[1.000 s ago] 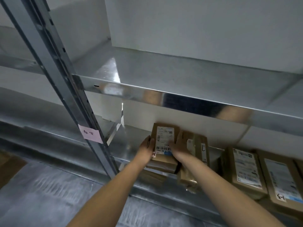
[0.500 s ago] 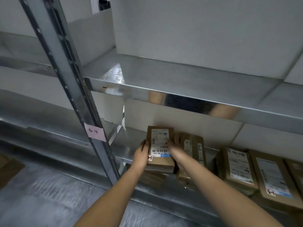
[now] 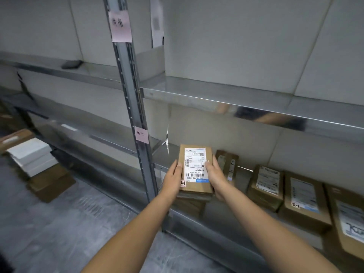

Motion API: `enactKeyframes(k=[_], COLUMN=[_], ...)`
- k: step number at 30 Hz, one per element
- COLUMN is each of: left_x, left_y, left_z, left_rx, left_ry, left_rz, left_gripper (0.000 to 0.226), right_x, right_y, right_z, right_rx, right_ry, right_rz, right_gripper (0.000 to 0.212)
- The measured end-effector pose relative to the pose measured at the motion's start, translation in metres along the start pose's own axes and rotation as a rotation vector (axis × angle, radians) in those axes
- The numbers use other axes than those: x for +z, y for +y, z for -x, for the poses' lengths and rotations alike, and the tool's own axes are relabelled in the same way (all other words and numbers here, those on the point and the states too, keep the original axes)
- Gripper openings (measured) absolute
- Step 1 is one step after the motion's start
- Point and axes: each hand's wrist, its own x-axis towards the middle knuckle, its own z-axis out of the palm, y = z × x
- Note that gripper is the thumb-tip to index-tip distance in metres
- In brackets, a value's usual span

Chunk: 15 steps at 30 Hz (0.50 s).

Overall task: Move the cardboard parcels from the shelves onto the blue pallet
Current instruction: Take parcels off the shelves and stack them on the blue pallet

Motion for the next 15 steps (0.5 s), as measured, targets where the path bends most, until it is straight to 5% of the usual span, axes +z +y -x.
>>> enactKeyframes(k=[15], left_x=[0.027], left_y=[-0.005], left_z=[0.161], left_rx=[0.048], left_ry=[-0.016], left_rz=[0.02], left_gripper=[0.044], right_x=[-0.049], right_y=[0.007], right_z=[0.173], right_rx=[-0.036], right_ry=[0.069], right_rz=[-0.091], right_gripper=[0.062])
